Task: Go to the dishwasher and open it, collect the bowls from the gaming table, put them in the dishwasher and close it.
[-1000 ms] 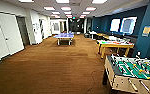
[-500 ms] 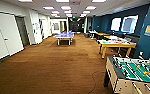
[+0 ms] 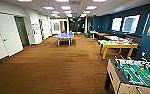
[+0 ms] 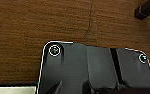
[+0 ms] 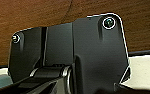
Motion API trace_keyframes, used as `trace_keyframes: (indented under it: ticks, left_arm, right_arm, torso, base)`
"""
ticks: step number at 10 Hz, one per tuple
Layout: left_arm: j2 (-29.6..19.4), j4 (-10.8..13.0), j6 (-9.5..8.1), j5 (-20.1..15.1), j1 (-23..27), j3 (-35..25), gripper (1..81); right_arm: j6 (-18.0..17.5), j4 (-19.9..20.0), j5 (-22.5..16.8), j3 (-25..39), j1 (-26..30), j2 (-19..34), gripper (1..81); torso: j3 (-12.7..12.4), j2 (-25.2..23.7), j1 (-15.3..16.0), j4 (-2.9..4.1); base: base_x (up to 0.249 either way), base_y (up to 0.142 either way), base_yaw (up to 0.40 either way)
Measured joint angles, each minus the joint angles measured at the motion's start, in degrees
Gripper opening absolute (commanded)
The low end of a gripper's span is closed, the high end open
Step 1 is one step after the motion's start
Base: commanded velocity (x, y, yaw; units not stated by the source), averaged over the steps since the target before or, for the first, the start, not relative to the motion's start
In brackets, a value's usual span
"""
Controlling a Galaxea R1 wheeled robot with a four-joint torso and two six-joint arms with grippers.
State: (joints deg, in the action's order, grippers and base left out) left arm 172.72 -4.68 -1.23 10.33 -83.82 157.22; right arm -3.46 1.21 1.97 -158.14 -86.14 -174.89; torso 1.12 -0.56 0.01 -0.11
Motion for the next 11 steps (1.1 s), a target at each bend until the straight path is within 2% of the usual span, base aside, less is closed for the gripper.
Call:
trace_keyframes:
  ticks: [4,11]
  left_arm:
    - [0.44,0.00,-0.02,-0.02,0.17,-0.16,81.1]
    - [0.50,0.00,0.00,-0.02,0.17,-0.17,81.1]
  right_arm:
    - [0.00,0.00,-0.07,-0.02,-0.07,0.46,81.1]
    - [0.00,0.02,-0.02,-0.13,-0.02,0.33,81.1]
  torso:
    - [0.00,0.00,0.02,0.00]
    - [0.00,0.00,0.00,0.00]
  base:
    - [0.160,-0.091,0.000]
    - [0.191,0.000,0.000]
